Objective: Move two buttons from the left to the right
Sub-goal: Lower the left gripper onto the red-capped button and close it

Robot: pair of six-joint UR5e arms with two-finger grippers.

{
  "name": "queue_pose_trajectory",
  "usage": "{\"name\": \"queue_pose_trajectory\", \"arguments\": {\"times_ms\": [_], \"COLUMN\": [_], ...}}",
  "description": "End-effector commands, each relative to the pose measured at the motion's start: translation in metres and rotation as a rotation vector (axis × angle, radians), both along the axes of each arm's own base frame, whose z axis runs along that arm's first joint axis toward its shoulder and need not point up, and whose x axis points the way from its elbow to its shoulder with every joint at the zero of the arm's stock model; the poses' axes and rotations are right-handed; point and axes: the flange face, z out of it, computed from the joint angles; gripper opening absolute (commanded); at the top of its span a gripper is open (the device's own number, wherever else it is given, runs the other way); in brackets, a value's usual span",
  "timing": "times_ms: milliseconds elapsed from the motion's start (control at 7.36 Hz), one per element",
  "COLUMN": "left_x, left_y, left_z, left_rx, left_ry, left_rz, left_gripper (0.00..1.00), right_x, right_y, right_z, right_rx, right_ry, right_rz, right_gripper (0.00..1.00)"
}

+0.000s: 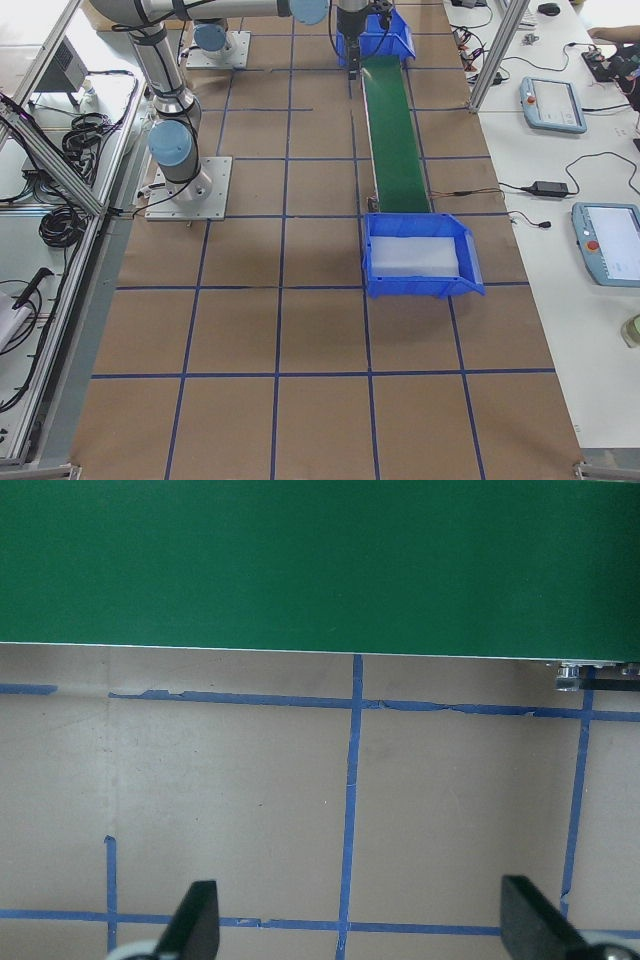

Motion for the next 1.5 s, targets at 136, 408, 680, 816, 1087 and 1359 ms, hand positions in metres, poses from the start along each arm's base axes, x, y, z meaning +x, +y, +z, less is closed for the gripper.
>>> {"name": "queue_pose_trajectory", "arguments": {"times_ms": [136,408,680,816,1087,1359], "left_x": [-0.003,0.009,0.03,0.034,0.036,0.042], "left_y": [-0.005,-0.017,-0.027,-0.032,-0.043,-0.076], "left_z": [-0.009,-0.01,-0.035,-0.05,-0.065,-0.1], "left_rx": [0.015,-0.08,-0.04,-0.009,0.006,-0.065], "left_ry": [0.008,-0.017,-0.015,-0.029,-0.016,-0.051], "left_rz": [-0.079,-0.385,-0.498,-0.575,-0.723,-0.902], "left_gripper": [1.0,1.0,1.0,1.0,1.0,1.0], "right_x": [0.0,0.0,0.0,0.002,0.0,0.0], "right_y": [0.0,0.0,0.0,0.0,0.0,0.001], "right_z": [0.0,0.0,-0.001,0.0,0.0,0.0], "right_rx": [0.0,0.0,0.001,0.0,0.0,0.001], "right_ry": [0.0,0.0,0.0,0.0,0.001,0.002], "right_rz": [0.0,0.0,0.0,0.003,0.0,0.0], "right_gripper": [1.0,1.0,1.0,1.0,1.0,1.0]}}
